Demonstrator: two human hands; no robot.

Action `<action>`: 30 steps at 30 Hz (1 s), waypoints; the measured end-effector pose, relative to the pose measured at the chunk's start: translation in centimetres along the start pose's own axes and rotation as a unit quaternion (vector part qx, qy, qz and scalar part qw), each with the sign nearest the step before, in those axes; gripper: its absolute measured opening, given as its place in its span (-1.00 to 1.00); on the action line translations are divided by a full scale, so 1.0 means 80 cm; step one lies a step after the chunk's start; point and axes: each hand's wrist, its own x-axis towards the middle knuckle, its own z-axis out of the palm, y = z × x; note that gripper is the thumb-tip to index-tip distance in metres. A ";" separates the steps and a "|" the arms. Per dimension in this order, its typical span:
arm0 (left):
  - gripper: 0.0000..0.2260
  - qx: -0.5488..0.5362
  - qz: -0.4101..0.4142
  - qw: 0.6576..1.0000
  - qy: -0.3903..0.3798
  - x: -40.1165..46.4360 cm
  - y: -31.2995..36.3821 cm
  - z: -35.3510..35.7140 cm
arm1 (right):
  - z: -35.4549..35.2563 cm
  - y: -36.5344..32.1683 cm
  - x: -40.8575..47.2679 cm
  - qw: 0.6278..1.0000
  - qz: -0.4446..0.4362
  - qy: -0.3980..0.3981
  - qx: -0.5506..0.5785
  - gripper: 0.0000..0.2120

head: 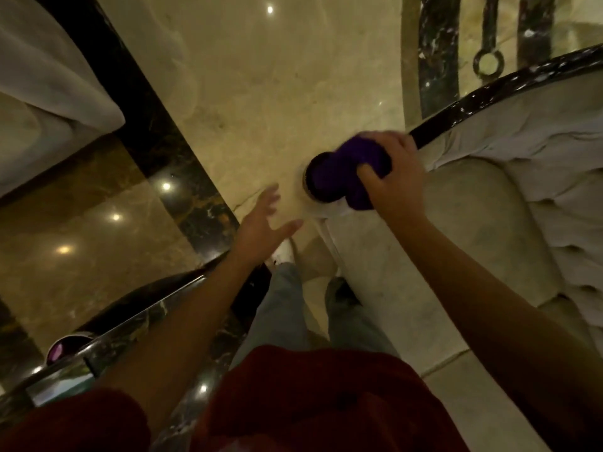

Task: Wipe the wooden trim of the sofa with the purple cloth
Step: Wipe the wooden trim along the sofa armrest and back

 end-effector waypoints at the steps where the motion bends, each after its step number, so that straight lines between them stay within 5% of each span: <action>1: -0.12 0.043 0.013 0.999 0.013 0.011 -0.005 -0.004 | -0.001 -0.003 0.013 0.999 -0.024 0.000 -0.021 -0.57; 4: 0.08 0.087 0.063 0.994 -0.003 0.069 -0.030 0.013 | 0.043 0.009 0.041 0.993 -0.073 -0.027 -0.086 -0.59; 10: -0.02 0.135 0.129 0.982 0.001 0.127 -0.065 0.058 | 0.115 0.043 0.026 0.963 -0.164 0.002 -0.212 -0.62; 17: 0.00 0.073 0.117 0.990 0.015 0.127 -0.071 0.070 | 0.076 0.077 0.020 0.939 -0.196 -0.053 -0.277 -0.64; 22: -0.01 0.077 0.104 0.991 0.025 0.126 -0.073 0.071 | 0.058 0.085 0.014 0.929 -0.185 -0.078 -0.312 -0.42; 30: -0.03 0.100 0.096 0.990 0.033 0.132 -0.078 0.072 | 0.114 0.046 0.058 0.912 -0.280 -0.007 -0.299 -0.65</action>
